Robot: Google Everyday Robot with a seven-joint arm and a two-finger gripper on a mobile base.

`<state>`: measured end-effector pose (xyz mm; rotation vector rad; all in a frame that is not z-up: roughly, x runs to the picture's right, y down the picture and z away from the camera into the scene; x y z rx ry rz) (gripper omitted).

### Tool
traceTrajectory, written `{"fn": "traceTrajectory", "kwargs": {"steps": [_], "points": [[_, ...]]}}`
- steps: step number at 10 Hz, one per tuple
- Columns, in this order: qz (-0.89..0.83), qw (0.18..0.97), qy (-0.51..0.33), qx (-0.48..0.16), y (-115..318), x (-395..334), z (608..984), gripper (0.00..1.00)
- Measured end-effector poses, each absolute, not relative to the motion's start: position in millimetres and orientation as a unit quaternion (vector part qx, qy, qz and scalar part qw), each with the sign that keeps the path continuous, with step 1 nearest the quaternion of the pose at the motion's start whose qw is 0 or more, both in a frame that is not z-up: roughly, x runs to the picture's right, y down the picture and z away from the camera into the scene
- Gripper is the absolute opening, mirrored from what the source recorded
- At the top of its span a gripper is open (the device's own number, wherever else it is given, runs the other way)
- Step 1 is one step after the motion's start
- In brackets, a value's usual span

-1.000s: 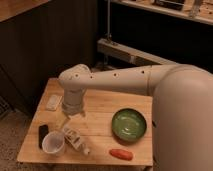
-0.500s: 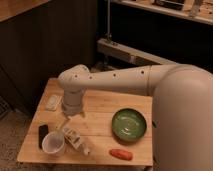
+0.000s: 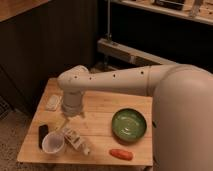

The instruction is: Pick up the ceramic cup

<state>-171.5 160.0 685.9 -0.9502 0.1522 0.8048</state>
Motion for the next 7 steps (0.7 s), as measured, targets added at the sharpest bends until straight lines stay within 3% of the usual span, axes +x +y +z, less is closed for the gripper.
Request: {"fn": "traceTrajectory", "kwargs": {"steps": [7], "points": [[0.372, 0.812, 0.071, -0.444, 165.8, -172.3, 684.0, 0.8]]}}
